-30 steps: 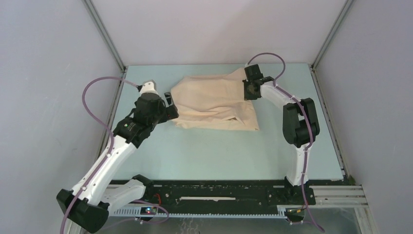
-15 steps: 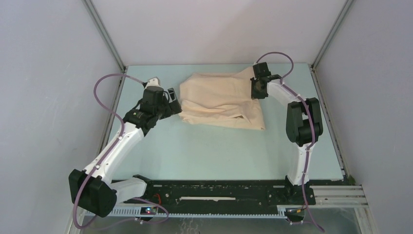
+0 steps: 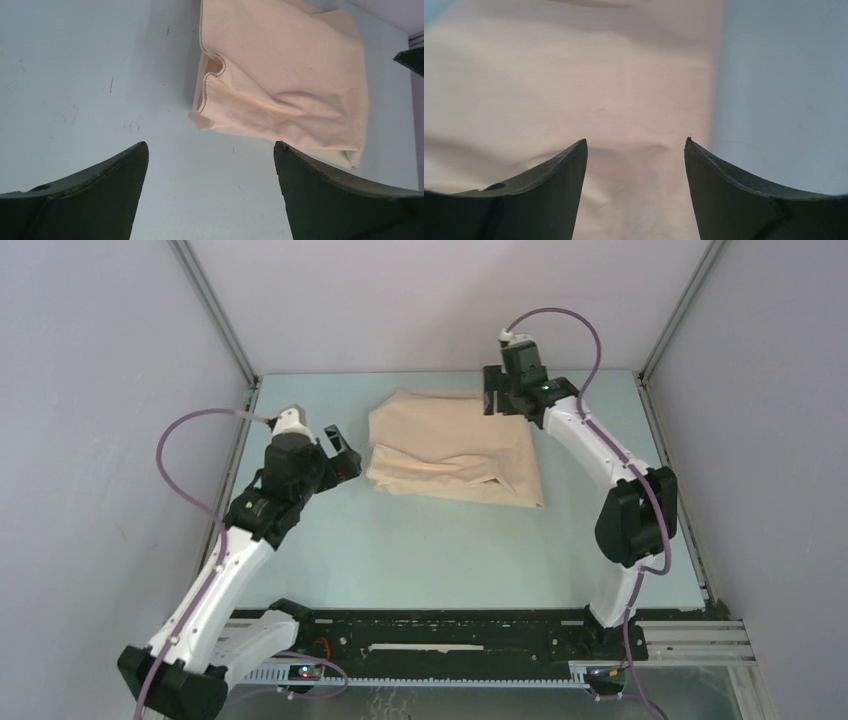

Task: Open and lay out the surgical kit
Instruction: Move the surgical kit at the center of the board, then open the surgical kit at the center of the board.

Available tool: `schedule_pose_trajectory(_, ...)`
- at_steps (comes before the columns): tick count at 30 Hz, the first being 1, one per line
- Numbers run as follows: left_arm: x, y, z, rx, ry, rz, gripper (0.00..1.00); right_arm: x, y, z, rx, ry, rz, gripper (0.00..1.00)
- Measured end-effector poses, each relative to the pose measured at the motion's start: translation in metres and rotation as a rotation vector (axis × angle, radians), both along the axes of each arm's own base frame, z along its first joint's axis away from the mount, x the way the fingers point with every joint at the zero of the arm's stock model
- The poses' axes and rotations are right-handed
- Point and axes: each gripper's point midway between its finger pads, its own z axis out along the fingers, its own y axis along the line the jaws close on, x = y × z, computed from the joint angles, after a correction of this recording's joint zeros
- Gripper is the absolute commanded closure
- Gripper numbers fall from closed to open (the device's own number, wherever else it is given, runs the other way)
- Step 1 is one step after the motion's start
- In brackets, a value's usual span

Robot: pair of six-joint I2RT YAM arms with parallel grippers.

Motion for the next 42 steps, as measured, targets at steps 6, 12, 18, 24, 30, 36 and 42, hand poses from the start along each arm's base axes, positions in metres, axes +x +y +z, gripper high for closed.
schedule_pose_trajectory(6, -0.031, 0.011, 0.002, -0.032, -0.029, 0.016, 0.00, -0.042, 0.116, 0.018, 0.049, -0.059, 0.292, 0.23)
schedule_pose_trajectory(12, -0.053, 0.019, 0.012, -0.049, -0.065, 0.018, 0.00, -0.074, 0.212, -0.001, 0.049, -0.054, 0.523, 0.20)
schedule_pose_trajectory(18, -0.066, 0.024, 0.014, -0.049, -0.067, 0.018, 0.00, -0.072, 0.271, -0.017, 0.022, -0.074, 0.625, 0.20)
schedule_pose_trajectory(24, -0.069, 0.025, 0.010, -0.044, -0.050, 0.016, 0.00, -0.056, 0.300, -0.035, 0.000, -0.087, 0.658, 0.21)
schedule_pose_trajectory(30, -0.070, 0.025, 0.009, -0.041, -0.043, 0.015, 0.00, -0.054, 0.303, -0.066, -0.043, -0.037, 0.667, 0.29)
schedule_pose_trajectory(36, -0.069, 0.024, 0.007, -0.040, -0.035, 0.012, 0.00, -0.060, 0.304, -0.085, -0.070, 0.001, 0.675, 0.48)
schedule_pose_trajectory(42, -0.067, 0.022, 0.004, -0.037, -0.021, 0.006, 0.00, -0.058, 0.301, -0.085, -0.080, 0.000, 0.661, 0.94)
